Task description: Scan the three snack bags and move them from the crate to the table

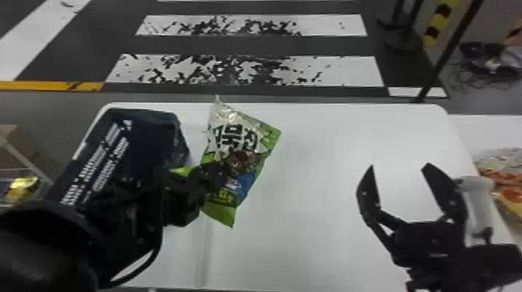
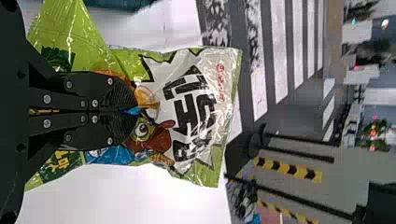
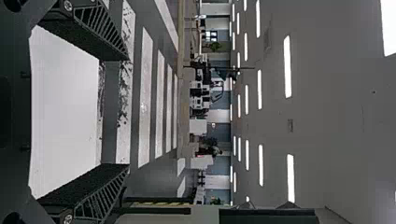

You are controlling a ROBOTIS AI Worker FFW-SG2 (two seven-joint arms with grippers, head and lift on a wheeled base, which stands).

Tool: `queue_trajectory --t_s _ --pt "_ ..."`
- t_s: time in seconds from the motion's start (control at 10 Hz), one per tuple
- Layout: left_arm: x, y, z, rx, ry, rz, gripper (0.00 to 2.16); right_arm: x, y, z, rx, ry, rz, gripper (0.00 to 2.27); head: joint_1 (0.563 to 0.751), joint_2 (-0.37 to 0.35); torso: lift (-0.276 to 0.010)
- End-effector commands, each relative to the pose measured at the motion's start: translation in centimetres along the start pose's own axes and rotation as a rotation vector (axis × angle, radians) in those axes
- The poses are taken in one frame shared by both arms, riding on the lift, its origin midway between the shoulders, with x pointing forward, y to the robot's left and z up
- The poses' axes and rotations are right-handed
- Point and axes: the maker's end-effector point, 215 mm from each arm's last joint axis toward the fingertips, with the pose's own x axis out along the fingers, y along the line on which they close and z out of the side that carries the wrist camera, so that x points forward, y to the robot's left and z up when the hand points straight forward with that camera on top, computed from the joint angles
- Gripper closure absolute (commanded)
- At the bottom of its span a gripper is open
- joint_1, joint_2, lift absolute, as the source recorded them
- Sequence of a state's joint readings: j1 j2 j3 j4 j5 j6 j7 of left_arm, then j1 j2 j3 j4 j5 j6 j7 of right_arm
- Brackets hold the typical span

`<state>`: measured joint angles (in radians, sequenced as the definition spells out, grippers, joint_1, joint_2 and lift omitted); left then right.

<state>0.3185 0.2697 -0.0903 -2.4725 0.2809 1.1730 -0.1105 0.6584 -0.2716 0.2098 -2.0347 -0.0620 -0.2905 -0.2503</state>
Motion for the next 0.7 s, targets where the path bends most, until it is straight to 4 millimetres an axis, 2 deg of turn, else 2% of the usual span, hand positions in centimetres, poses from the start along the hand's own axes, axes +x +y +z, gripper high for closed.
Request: queue_trajectory --t_s 0.0,0.1,0.2,0.3,0.6 --pt "2.9 -4.3 -2.8 0.042 0.052 -0.078 1.79 0.8 -0.8 -0.3 0.000 0.024 -0.005 0.07 0.695 -0.059 -0.062" --pt "4.6 -6.4 -5.4 0.081 0.100 -0.108 1.78 1.3 -0.9 -0.4 0.012 0.033 0.014 0.07 0.695 -0.111 -0.062" --pt "6.2 -8.3 -7.1 0.109 0.108 -0.138 1.79 1.7 -1.2 -0.6 0.006 0.053 0.020 0.07 0.695 -0.151 -0.062" --pt "7.5 -10.0 -7.8 0.135 0.094 -0.166 1.79 2.3 -1.9 -0.5 0.013 0.064 0.026 0.07 0.695 -0.189 -0.062" --pt "11.0 -14.9 -6.2 0.176 -0.013 -0.266 1.78 3.0 -3.4 0.0 0.032 0.078 0.032 0.07 0.695 -0.286 -0.062"
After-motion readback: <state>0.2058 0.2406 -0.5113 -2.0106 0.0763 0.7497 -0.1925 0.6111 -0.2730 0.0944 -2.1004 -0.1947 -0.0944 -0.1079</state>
